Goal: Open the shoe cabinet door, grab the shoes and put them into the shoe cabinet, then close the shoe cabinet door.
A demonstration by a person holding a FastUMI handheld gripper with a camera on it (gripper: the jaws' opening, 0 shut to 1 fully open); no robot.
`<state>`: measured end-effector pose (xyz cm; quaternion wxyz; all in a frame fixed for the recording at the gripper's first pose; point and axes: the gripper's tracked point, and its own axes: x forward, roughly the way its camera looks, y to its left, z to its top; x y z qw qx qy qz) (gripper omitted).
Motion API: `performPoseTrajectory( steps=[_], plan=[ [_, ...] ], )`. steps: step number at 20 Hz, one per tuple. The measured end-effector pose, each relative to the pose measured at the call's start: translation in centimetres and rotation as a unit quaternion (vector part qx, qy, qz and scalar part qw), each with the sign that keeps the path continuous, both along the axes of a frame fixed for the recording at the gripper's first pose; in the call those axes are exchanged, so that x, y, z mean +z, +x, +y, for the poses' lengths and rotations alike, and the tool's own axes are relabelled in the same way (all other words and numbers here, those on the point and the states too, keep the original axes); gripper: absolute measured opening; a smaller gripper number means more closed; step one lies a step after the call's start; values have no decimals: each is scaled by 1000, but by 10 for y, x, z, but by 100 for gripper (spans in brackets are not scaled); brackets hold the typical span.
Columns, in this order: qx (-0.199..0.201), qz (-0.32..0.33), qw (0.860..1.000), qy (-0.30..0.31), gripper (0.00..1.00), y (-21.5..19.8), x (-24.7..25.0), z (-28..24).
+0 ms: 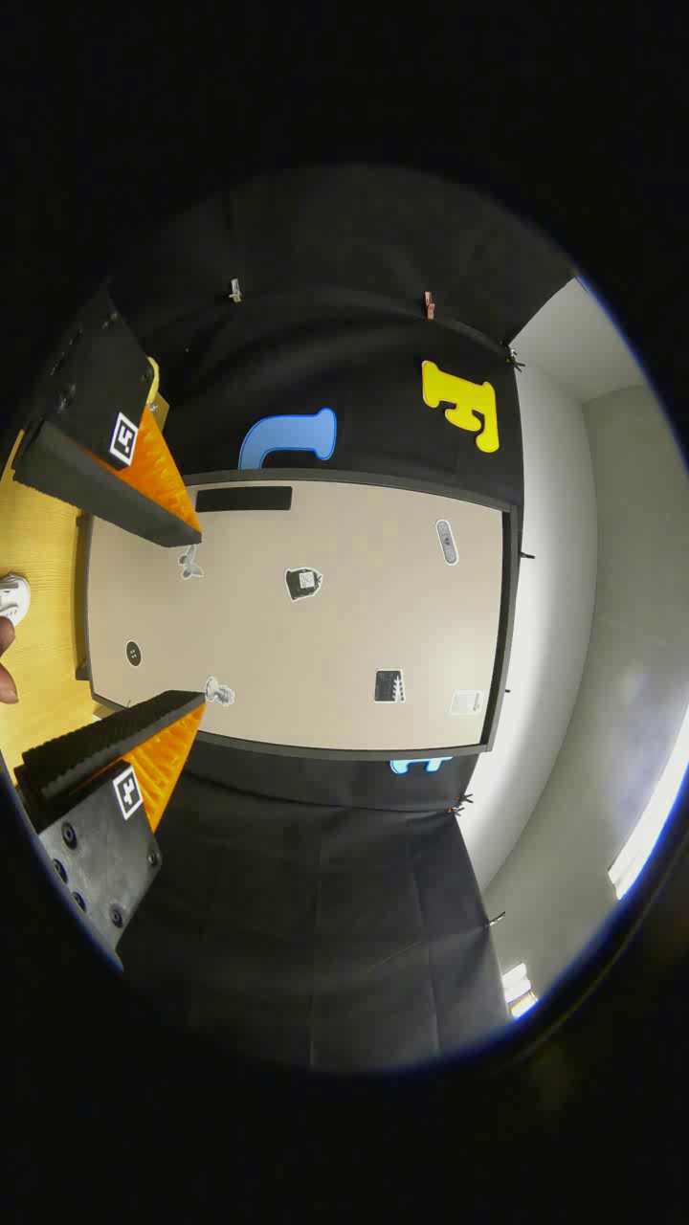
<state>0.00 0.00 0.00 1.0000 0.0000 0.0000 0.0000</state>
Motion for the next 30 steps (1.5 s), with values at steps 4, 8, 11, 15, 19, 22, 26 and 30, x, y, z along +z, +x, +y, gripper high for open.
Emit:
performPoseTrajectory(
  steps=[4,8,11,15,19,22,26,30],
  plan=[
    [4,-1,1000,7,97,-3,1,4],
    [1,-1,1000,6,97,-3,2,3],
    [0,1,1000,3,97,-3,2,5],
    [0,2,1000,-1,97,-3,1,8],
    [-1,4,1000,-1,97,-2,-1,12],
    [0,5,1000,-1,97,-1,-3,16],
    [7,1,1000,4,97,8,0,31],
    [18,-5,1000,4,97,32,6,55]
  ],
)
